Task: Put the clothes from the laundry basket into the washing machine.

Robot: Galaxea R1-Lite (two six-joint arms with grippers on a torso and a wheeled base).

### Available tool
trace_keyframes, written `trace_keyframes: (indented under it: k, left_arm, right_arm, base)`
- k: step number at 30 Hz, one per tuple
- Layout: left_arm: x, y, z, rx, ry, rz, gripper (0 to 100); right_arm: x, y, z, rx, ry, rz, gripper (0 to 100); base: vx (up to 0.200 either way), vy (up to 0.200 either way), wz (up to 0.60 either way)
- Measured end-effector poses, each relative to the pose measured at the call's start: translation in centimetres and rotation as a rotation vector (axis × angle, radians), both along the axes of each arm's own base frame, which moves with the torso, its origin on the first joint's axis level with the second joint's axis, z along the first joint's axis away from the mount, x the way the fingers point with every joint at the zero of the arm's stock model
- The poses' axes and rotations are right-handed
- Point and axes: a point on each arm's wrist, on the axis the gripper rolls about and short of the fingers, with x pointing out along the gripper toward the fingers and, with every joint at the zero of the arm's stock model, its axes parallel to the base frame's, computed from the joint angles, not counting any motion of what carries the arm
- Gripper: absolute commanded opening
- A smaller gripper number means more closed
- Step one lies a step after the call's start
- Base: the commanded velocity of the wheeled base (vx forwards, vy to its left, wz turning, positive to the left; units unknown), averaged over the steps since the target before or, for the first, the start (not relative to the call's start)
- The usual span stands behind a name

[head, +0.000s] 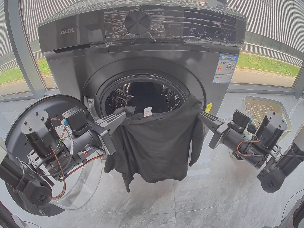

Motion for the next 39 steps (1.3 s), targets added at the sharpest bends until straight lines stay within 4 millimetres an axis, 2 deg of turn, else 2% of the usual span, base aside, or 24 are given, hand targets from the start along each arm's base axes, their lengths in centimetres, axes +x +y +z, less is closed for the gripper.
trace_keyframes:
  k: [19, 35, 36, 39]
  left_arm:
    - [-0.1, 0.6, 1.1, -0.048, -0.080, 0.036, 0]
    - [0.0, 1.0, 0.8, -0.039, -0.069, 0.040, 0]
    - [0.0, 1.1, 0.7, -0.038, -0.067, 0.040, 100]
    - [0.0, 1.1, 0.5, -0.039, -0.055, 0.039, 100]
  right_arm:
    - [-1.1, 0.6, 3.4, 0.074, -0.105, 0.016, 0]
    - [-1.2, 0.5, 3.6, 0.079, -0.111, 0.016, 0]
    - [-1.3, 0.6, 3.6, 0.079, -0.110, 0.018, 0]
    - [-1.3, 0.6, 3.6, 0.079, -0.109, 0.019, 0]
  base:
    - [0.000, 0.000, 0.00]
    - [0.000, 0.000, 0.00]
    - [0.000, 0.000, 0.00]
    - [0.000, 0.000, 0.00]
